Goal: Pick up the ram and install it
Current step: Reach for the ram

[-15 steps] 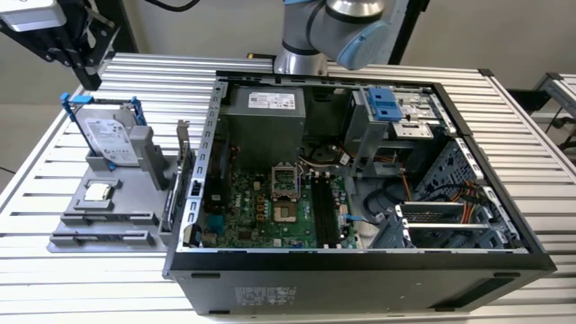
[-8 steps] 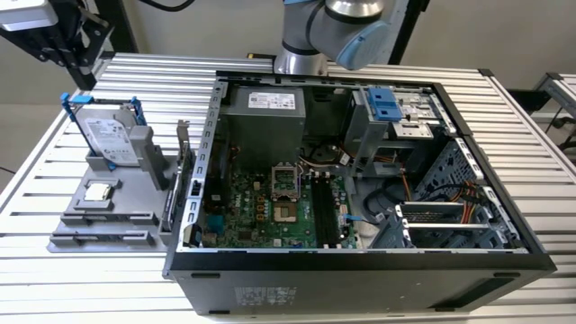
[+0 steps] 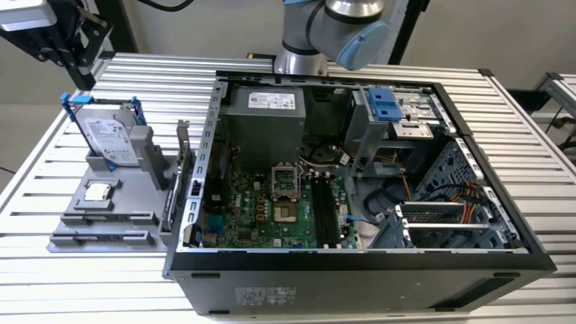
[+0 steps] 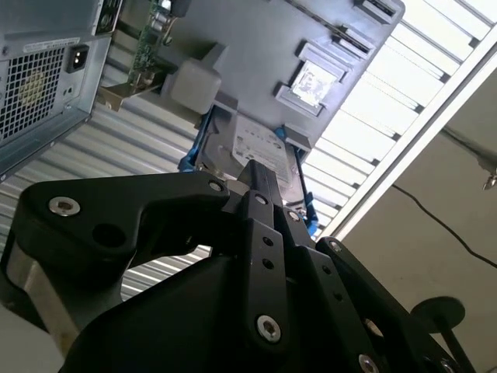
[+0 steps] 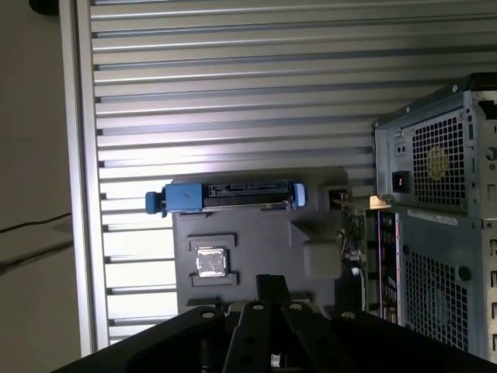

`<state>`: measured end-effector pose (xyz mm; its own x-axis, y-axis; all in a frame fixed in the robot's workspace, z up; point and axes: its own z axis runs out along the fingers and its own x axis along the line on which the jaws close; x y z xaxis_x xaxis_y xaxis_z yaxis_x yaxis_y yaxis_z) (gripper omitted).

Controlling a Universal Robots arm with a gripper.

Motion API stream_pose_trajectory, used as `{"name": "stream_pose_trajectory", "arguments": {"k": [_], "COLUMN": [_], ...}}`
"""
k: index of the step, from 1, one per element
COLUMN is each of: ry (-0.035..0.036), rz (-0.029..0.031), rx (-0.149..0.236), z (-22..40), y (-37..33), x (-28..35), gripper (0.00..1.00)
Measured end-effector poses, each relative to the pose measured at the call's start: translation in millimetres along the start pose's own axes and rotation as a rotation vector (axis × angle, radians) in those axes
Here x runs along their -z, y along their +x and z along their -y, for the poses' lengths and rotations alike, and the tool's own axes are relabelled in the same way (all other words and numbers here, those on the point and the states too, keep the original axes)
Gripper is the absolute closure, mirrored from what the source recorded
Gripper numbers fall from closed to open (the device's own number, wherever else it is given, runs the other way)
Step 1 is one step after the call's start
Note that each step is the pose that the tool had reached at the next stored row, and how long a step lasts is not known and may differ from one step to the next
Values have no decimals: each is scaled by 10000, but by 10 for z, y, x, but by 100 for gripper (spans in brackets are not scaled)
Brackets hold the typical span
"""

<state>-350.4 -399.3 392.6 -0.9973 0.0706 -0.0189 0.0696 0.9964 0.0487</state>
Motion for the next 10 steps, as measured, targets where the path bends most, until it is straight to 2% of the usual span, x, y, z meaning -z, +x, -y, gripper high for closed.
{"name": "stream_pose_trajectory", "arguments": {"k": [10], "ry": [0], "rz": [1], "rx": [1], "z": [41], "y": [-4], "x": [1], "gripper": [100]}}
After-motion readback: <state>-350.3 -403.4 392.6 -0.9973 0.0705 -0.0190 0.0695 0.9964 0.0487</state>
